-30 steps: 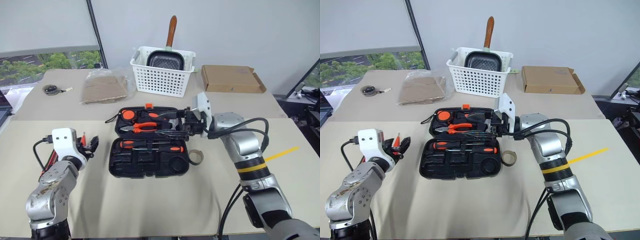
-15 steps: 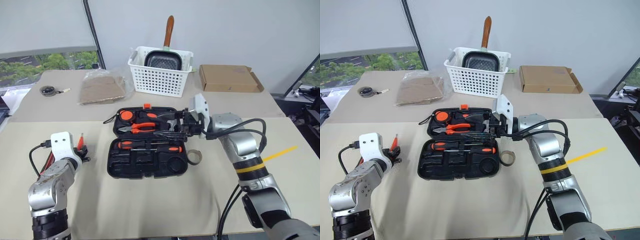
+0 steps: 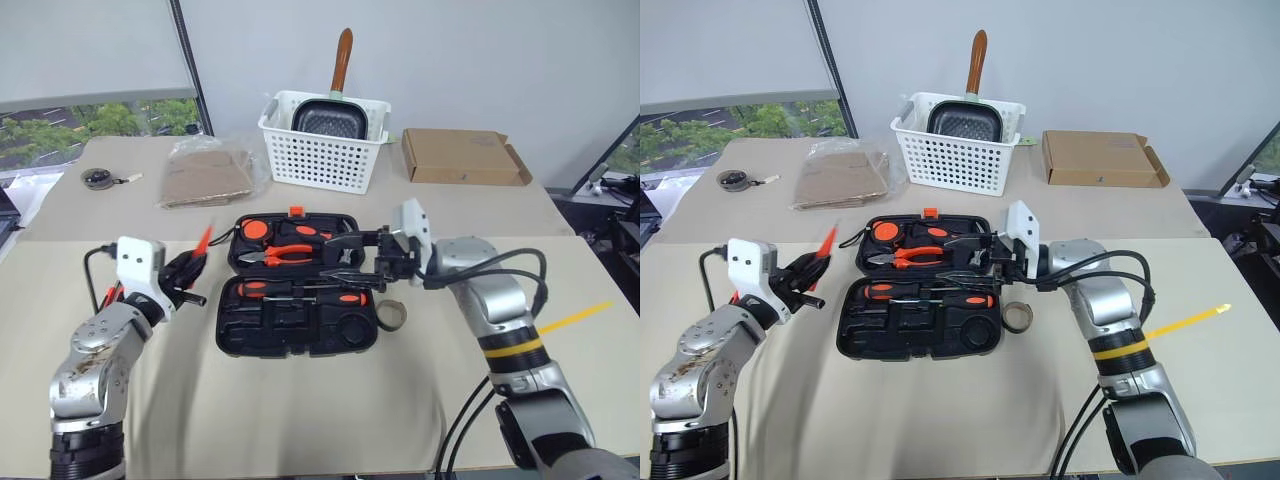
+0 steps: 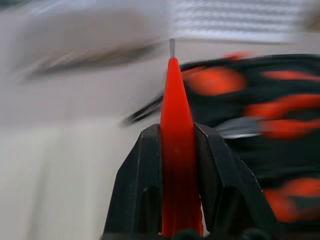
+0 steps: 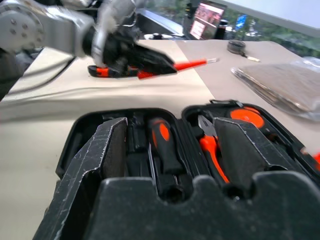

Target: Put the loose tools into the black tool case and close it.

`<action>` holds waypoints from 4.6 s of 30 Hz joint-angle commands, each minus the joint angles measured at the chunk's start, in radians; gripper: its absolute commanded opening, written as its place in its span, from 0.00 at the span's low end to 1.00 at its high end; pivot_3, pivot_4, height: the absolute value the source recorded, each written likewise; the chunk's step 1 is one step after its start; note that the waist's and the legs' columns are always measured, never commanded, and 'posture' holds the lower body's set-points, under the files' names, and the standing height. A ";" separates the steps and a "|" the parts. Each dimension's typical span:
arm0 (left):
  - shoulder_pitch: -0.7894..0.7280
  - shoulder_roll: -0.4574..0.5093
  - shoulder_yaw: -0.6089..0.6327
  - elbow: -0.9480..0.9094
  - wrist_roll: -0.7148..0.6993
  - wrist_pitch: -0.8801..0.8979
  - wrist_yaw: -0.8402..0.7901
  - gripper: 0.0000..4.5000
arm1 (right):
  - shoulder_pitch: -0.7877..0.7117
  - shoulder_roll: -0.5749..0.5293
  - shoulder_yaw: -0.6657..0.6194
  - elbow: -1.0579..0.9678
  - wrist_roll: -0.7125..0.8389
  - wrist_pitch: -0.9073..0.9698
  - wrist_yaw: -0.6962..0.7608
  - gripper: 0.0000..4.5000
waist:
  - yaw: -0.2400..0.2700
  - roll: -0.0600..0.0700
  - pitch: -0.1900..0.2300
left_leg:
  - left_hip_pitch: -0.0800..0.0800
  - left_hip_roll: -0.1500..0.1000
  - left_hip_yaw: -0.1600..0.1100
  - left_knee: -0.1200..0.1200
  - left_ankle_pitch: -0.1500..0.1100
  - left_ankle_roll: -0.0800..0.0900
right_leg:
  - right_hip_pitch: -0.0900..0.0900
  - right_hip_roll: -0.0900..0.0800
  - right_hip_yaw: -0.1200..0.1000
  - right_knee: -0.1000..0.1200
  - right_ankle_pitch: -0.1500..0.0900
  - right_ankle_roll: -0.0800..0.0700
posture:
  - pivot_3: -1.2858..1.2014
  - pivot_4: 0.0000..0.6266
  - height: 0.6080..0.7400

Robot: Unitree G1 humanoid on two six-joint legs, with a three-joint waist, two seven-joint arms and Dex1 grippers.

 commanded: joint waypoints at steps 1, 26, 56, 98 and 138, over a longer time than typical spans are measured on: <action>-0.024 0.117 -0.116 0.053 0.048 -0.189 -0.276 0.11 | 0.055 -0.038 -0.053 -0.063 0.031 -0.013 0.008 0.71 | 0.000 0.000 0.000 | 0.000 0.000 0.000 0.000 0.000 0.000 | 0.000 0.000 0.000 -0.001 -0.001 0.002 | 0.52 0.24 0.70; -0.489 0.161 -0.501 0.734 0.368 -0.621 -0.767 0.11 | 0.182 -0.186 -0.104 -0.234 0.083 0.092 0.001 0.71 | -0.003 0.001 0.001 | -0.003 0.000 0.003 0.003 0.001 0.010 | -0.003 0.002 0.002 0.001 -0.003 0.005 | 0.52 0.24 0.70; -0.412 0.178 -0.440 0.479 0.289 -0.471 -0.687 0.79 | 0.143 -0.160 -0.075 -0.188 0.056 0.052 -0.006 0.71 | -0.009 0.002 0.001 | 0.000 0.002 0.002 0.013 -0.004 0.018 | 0.002 0.002 0.002 0.006 -0.003 0.005 | 0.52 0.24 0.70; -0.367 0.123 -0.377 0.601 0.195 -0.468 -0.684 0.01 | 0.145 -0.138 -0.062 -0.164 0.031 0.015 -0.011 0.71 | -0.003 0.003 0.002 | -0.002 0.001 0.001 0.016 -0.003 0.016 | 0.002 0.002 0.002 0.006 -0.002 0.007 | 0.52 0.24 0.70; -0.199 0.153 -0.091 0.409 0.080 -0.347 -0.337 0.01 | 0.078 -0.063 -0.080 -0.161 0.141 0.041 0.001 0.71 | -0.016 0.007 -0.001 | -0.003 0.002 0.001 0.016 -0.001 0.012 | 0.000 0.002 0.002 0.007 0.000 0.004 | 0.52 0.24 0.70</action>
